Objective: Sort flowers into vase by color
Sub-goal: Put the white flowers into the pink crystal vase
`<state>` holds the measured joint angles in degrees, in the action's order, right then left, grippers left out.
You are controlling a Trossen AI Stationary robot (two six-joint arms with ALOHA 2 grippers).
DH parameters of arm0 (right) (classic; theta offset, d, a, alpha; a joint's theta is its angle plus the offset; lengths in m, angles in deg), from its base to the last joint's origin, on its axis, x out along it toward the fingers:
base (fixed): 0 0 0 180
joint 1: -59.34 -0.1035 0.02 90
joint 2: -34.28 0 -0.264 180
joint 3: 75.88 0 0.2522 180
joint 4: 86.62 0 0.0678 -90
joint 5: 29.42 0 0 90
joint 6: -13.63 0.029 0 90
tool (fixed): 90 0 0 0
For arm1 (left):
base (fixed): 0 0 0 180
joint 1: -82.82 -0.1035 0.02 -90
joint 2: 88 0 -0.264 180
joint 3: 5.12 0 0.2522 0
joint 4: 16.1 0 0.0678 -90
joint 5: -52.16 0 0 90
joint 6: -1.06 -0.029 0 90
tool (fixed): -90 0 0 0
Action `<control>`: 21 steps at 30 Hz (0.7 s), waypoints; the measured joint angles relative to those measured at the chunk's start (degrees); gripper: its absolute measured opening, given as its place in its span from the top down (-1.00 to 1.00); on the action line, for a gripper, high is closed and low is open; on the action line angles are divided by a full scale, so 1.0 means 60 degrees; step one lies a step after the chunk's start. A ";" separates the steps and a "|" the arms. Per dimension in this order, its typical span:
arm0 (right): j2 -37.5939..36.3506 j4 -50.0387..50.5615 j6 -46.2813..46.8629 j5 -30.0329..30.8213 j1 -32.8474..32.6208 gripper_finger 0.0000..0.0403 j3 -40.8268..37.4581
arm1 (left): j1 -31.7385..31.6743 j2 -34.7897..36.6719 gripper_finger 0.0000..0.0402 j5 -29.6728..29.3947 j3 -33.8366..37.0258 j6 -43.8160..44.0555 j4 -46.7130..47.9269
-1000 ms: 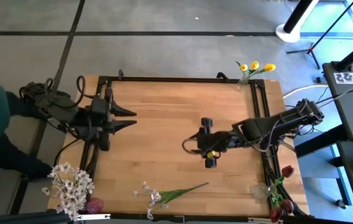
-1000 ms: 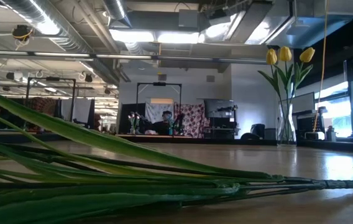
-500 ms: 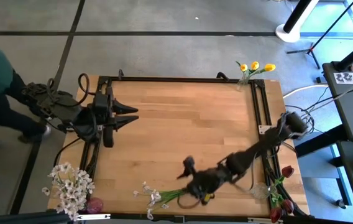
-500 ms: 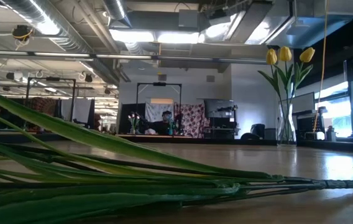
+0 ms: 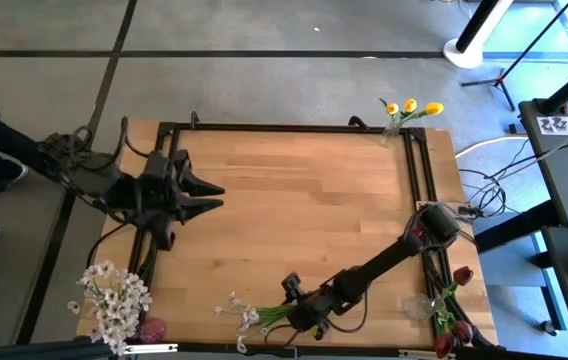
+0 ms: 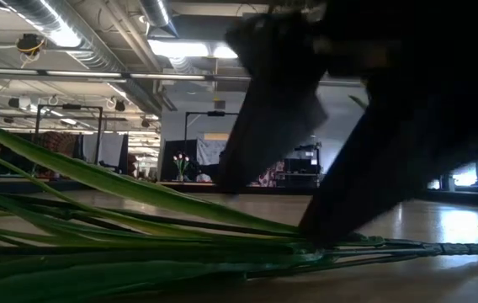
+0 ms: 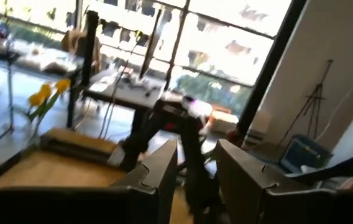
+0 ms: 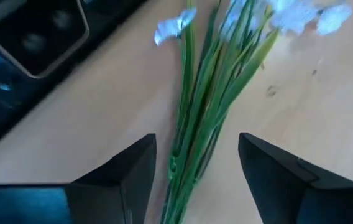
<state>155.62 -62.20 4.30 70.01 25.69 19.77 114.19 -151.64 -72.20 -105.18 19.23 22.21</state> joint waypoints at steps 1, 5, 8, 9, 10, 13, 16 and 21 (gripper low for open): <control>0.0114 -0.0067 0.0020 0.0003 0.0044 -0.12 0.0000 | 0.0041 -0.0107 0.46 0.0046 -0.0003 -0.0164 -0.0337; 0.0467 -0.0098 0.0044 -0.0057 0.0199 0.04 0.0013 | 0.0168 -0.0575 0.46 0.0159 -0.0004 -0.0937 -0.1602; 0.0547 -0.0110 0.0031 -0.0078 0.0272 0.28 0.0036 | 0.0347 -0.0769 0.46 0.0148 -0.0004 -0.1495 -0.2396; 0.0548 -0.0111 0.0027 -0.0099 0.0300 0.37 0.0036 | 0.0420 -0.0787 0.46 0.0147 -0.0004 -0.1618 -0.2491; 0.0550 -0.0124 0.0027 -0.0122 0.0344 0.48 0.0033 | 0.0489 -0.0798 0.46 0.0144 -0.0004 -0.1710 -0.2535; 0.0319 0.0278 0.0125 -0.0107 0.0575 0.85 0.0085 | 0.0722 -0.0752 0.46 0.0147 -0.0004 -0.1865 -0.2454; -0.0211 0.0570 0.0190 -0.0104 0.0992 0.91 0.0530 | 0.0942 -0.0547 0.46 0.0075 -0.0004 -0.1785 -0.2152; -0.1503 0.1813 -0.0058 -0.0248 0.1777 0.94 0.1615 | 0.1111 -0.0167 0.46 -0.0331 -0.0004 -0.0804 -0.0715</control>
<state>146.60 -51.32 3.95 68.53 36.35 29.45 120.86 -152.64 -74.18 -105.21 14.41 17.92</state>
